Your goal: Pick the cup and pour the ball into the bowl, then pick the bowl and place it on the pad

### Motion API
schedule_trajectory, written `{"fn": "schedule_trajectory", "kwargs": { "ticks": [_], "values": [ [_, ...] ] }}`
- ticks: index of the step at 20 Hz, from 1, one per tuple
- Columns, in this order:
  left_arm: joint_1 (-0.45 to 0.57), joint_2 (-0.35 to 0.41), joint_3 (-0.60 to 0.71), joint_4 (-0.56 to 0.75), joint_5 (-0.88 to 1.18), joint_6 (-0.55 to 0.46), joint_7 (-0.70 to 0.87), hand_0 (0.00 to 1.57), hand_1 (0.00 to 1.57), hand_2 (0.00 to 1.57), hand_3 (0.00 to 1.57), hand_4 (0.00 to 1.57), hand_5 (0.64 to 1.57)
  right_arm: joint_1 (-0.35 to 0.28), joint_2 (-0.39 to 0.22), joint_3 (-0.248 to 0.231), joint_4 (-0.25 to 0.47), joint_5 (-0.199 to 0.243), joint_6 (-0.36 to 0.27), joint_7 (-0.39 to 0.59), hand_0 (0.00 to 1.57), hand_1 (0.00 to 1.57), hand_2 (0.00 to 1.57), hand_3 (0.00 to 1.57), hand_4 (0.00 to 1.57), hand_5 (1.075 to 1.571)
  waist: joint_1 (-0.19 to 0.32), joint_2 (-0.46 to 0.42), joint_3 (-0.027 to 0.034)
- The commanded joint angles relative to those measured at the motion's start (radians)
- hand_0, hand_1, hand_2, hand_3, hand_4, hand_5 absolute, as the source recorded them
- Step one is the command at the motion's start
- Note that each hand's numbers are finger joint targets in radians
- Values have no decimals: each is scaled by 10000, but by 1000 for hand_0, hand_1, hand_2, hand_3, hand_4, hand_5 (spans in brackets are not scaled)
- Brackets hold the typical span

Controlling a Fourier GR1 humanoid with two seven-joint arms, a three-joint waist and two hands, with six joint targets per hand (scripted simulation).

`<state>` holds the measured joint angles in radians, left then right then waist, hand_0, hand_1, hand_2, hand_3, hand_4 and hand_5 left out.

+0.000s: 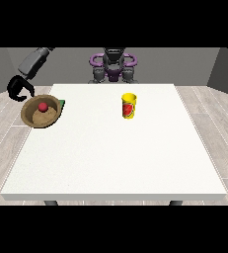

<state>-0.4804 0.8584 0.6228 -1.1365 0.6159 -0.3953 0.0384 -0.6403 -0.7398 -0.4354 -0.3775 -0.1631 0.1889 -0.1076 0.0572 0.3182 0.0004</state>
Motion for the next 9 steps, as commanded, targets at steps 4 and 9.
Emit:
{"fn": "schedule_trajectory", "kwargs": {
  "ticks": [4,9],
  "values": [
    [41,-1029,-673,-1935,1127,436,1554,0,0,0,0,983,1570,281,-694,-113,763,36,302,429,0,0,0,0,0,1471,198,-1228,40],
    [486,-1660,-1566,-804,3,1004,1598,0,0,0,0,983,1570,-1311,-196,320,-766,-78,755,1202,0,0,0,0,701,1219,-568,-3527,-46]
  ]
}}
